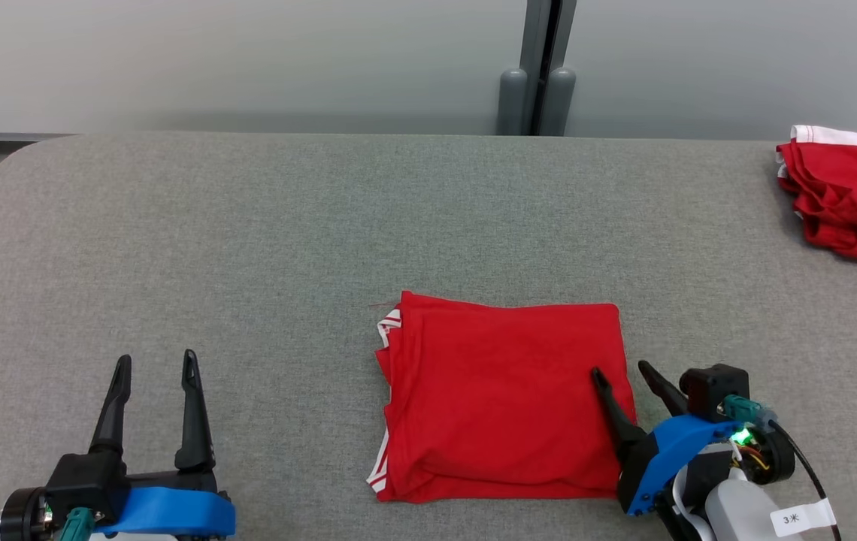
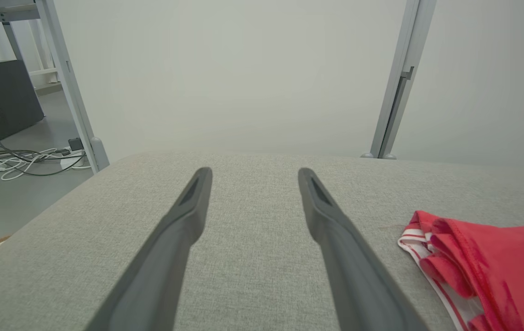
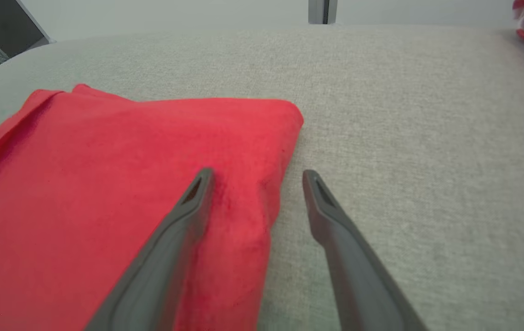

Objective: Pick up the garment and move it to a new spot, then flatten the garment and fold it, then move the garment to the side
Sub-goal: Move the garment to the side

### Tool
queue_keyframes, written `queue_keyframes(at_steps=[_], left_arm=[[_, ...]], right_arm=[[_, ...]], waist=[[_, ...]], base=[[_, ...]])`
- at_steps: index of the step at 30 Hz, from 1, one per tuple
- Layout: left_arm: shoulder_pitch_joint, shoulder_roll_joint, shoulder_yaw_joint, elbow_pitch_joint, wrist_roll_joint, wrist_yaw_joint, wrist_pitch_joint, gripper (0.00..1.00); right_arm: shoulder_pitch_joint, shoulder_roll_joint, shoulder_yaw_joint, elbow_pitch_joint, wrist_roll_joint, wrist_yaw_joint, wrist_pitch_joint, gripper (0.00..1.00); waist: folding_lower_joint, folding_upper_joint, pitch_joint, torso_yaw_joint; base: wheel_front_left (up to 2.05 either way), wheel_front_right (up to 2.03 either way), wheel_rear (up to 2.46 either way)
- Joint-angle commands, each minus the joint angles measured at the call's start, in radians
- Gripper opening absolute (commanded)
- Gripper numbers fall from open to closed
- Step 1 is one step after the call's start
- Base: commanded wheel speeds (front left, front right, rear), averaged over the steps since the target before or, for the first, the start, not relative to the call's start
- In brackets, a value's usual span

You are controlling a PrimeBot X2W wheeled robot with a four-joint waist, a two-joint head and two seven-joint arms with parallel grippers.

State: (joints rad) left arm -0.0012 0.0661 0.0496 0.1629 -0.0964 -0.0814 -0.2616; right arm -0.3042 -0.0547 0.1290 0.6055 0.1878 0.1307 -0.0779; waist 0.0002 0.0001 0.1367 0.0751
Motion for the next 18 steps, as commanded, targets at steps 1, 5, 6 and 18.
queue_keyframes(at_steps=[1,5,6,18], left_arm=[[-0.015,-0.001,-0.002,0.001,0.005,-0.004,-0.004,1.00],[-0.026,-0.004,-0.006,0.005,0.007,-0.006,-0.004,1.00],[-0.028,-0.005,-0.007,0.005,0.007,-0.005,-0.004,1.00],[-0.037,-0.014,-0.026,0.009,0.004,0.002,-0.004,1.00]], right_arm=[[-0.019,0.002,0.003,0.022,0.014,0.000,-0.008,1.00],[-0.020,0.003,0.016,0.082,0.026,0.000,-0.021,1.00],[-0.020,0.003,0.021,0.094,0.036,0.000,-0.024,1.00],[-0.055,0.005,0.099,0.236,0.128,0.000,-0.055,0.95]], waist=[[-0.0002,-0.0001,0.006,0.005],[-0.0002,-0.0001,0.015,0.012],[-0.0002,-0.0001,0.017,0.013],[-0.0002,-0.0001,0.032,0.023]], base=[[0.00,0.00,0.00],[0.00,0.00,0.00],[0.00,0.00,0.00],[0.00,0.00,0.00]])
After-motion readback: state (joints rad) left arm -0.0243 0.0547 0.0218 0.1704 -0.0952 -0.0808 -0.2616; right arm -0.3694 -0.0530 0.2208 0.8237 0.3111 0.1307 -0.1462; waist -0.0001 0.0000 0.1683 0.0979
